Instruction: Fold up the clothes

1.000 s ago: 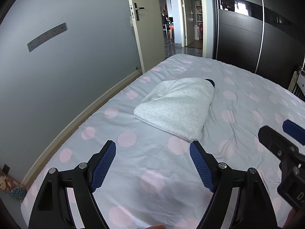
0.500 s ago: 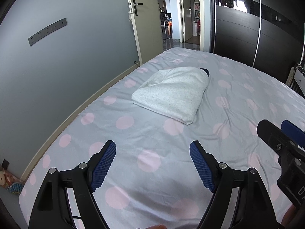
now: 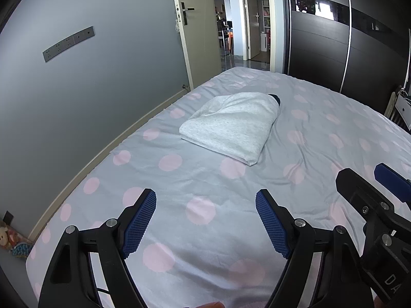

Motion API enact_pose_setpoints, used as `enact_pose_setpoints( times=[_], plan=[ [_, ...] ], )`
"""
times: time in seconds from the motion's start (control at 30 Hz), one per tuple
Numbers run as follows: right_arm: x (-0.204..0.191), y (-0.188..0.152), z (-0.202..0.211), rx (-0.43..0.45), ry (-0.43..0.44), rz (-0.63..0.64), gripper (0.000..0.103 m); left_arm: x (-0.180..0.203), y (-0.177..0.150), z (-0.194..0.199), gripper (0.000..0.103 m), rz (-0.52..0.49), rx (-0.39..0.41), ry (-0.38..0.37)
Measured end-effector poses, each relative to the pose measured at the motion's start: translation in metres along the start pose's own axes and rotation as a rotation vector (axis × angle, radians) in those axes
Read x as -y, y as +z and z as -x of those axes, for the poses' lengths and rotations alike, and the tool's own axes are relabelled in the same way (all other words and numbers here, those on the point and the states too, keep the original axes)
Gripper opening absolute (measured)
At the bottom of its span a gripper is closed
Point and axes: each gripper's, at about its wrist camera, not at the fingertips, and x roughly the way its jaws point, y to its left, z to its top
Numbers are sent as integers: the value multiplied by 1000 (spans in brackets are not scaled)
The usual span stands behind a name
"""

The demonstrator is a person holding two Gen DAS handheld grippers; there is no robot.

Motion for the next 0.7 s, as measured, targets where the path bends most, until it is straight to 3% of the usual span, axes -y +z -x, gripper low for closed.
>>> enact_pose_setpoints(
  times=[0.7],
  plan=[
    [13,-8,27,26,-8,-1,70,16,-7,23,81,-25,14,18]
  ],
)
